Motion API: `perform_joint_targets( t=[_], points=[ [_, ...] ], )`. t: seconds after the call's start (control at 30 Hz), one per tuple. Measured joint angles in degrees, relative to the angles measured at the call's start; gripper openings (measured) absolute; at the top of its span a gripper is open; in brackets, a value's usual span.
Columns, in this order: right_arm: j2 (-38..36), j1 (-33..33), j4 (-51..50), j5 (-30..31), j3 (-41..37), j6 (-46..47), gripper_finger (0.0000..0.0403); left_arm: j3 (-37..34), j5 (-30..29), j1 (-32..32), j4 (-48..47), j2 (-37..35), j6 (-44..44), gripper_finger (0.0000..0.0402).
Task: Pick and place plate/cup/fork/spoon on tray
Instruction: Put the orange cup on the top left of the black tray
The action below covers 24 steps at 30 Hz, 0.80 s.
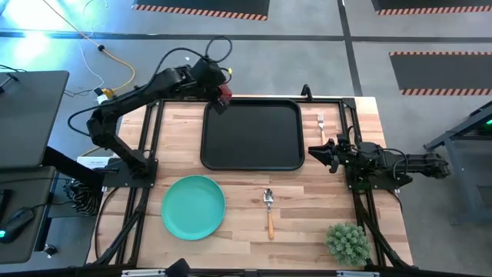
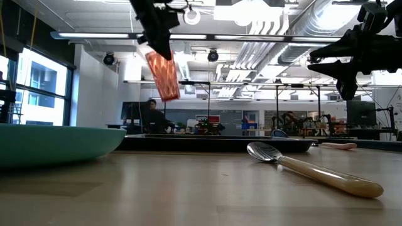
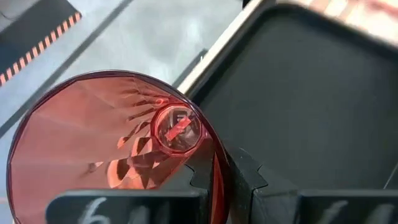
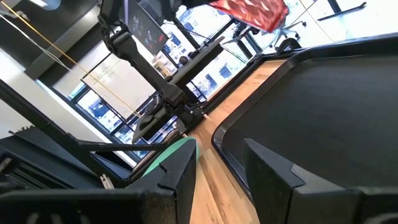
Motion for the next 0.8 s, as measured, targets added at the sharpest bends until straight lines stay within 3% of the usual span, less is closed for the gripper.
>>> perform_joint_targets(
  t=[0.8],
  points=[
    [0.0, 0.0, 0.0, -0.1, 0.0, 0.0, 0.0124, -0.1, 0.0, 0.8, -6.1, 12.5, -5.7, 0.0014]
  ],
)
